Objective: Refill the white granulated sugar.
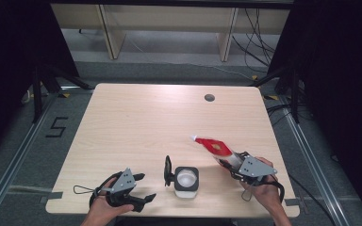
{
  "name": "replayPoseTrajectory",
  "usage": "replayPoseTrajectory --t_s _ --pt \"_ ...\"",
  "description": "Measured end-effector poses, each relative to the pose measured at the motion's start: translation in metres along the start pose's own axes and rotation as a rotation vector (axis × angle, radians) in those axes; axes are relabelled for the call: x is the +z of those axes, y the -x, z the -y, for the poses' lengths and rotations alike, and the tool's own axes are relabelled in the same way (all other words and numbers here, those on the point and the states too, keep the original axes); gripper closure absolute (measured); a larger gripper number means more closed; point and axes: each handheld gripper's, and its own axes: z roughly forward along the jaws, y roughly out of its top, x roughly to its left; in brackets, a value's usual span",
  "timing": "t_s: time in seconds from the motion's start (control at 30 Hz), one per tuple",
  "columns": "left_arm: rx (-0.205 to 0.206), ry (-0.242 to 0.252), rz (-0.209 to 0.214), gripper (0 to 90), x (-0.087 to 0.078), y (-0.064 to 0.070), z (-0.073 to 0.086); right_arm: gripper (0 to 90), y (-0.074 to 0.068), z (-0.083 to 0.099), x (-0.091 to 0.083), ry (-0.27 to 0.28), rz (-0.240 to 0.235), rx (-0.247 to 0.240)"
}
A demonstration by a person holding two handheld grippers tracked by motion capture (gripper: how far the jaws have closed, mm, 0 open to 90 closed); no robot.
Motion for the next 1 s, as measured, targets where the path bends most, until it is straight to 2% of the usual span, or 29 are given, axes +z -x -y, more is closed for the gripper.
replayPoseTrajectory --t_s 0.17,0.2,0.23,0.33,0.37,0.4,0.43,0.47,0.5,0.57,0.67,0.7,0.77,0.8,0.83,0.87,0.9,0.93,0.97,1.0 --pt "-0.017 -0.002 -0.006 20.0 0.000 0.002 0.000 61.1 0.003 0.002 0.004 0.027 0.002 0.011" --pt "-0.025 -0.001 -0.009 20.0 0.000 0.002 0.000 61.1 0.002 0.003 0.003 0.027 0.002 0.042" --pt "-0.040 0.015 -0.009 20.0 0.001 0.003 0.001 61.2 0.003 0.004 0.004 0.031 -0.002 0.035" --pt "-0.037 0.018 -0.008 20.0 0.000 0.003 0.001 61.2 0.004 0.006 0.002 0.046 0.010 0.051" --pt "-0.037 0.013 -0.004 20.0 0.000 0.002 0.001 61.1 0.004 0.008 0.002 0.042 0.013 0.067" --pt "-0.030 0.013 -0.007 20.0 0.000 0.002 0.001 61.1 0.006 0.009 0.001 0.031 0.005 0.061" --pt "-0.031 0.020 -0.004 20.0 0.000 0.002 0.001 61.1 0.004 0.010 0.001 0.035 0.022 0.091" --pt "-0.026 0.020 -0.011 20.0 0.000 0.002 0.001 61.1 0.006 0.010 -0.002 0.023 0.013 0.085" --pt "-0.026 0.018 -0.012 20.0 -0.001 0.001 0.001 61.1 0.005 0.010 -0.002 0.032 0.023 0.094" --pt "-0.027 0.021 -0.015 20.0 0.000 0.001 0.001 61.1 0.004 0.010 -0.006 0.009 0.021 0.114" --pt "-0.024 0.012 -0.010 20.0 0.000 0.001 0.001 61.1 0.005 0.010 -0.011 0.000 0.033 0.114" --pt "-0.007 0.004 -0.010 20.0 -0.001 -0.001 0.001 61.2 0.005 0.011 -0.012 0.000 0.032 0.116" --pt "-0.006 0.004 -0.008 20.0 -0.001 -0.001 0.001 61.2 0.006 0.012 -0.015 -0.010 0.035 0.147" --pt "-0.018 0.008 -0.014 20.0 -0.001 0.000 0.001 61.2 0.005 0.012 -0.017 -0.012 0.038 0.166" --pt "-0.011 0.003 -0.012 20.0 -0.002 -0.001 0.001 61.2 0.009 0.013 -0.017 0.004 0.047 0.125" --pt "0.011 -0.010 -0.012 20.0 -0.003 -0.002 0.000 61.2 0.008 0.013 -0.019 -0.010 0.044 0.159" --pt "0.000 0.009 -0.011 20.0 -0.002 -0.002 0.000 61.2 0.009 0.013 -0.020 -0.005 0.048 0.136" --pt "-0.013 0.012 -0.010 20.0 -0.002 -0.001 0.001 61.2 0.008 0.013 -0.023 -0.027 0.040 0.169" --pt "-0.028 0.018 -0.011 20.2 -0.002 -0.001 0.001 61.2 0.007 0.014 -0.023 -0.022 0.044 0.184" --pt "-0.035 0.018 -0.014 20.2 -0.002 0.000 0.001 61.2 0.008 0.015 -0.025 -0.013 0.050 0.182"
